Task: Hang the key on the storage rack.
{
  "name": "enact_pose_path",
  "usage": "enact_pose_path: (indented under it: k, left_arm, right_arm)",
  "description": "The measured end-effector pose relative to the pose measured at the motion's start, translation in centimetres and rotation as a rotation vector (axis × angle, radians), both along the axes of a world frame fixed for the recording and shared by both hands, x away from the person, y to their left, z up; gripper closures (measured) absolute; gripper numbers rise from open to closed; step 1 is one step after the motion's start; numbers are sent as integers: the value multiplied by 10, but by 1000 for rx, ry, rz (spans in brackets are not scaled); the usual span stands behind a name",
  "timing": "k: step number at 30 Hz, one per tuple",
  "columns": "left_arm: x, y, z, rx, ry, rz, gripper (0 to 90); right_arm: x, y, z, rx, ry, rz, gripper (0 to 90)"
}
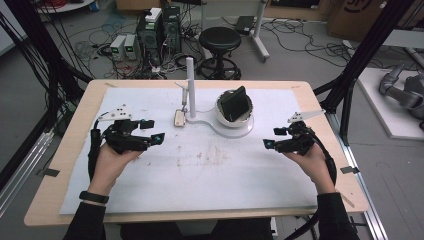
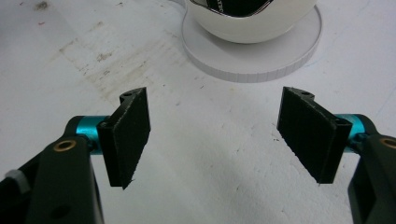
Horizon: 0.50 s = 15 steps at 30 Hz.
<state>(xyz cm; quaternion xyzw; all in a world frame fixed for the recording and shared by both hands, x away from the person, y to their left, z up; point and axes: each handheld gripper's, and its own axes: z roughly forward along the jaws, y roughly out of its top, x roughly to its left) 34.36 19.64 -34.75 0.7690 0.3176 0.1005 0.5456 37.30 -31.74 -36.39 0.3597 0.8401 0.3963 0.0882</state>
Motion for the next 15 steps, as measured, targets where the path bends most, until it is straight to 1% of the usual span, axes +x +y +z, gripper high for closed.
enact_pose_path:
  k: [8,11,15]
  left_arm:
    - [2,-1,-2,6,7,1,279]
    - [2,-2,-2,16,8,1,279]
    - [2,-3,-1,16,7,0,279]
  right_arm:
    - [0,-2,-1,2,0,-1,262]
    - [0,-3,-1,0,0,1,262]
    - [0,-4,-1,5,0,-2,262]
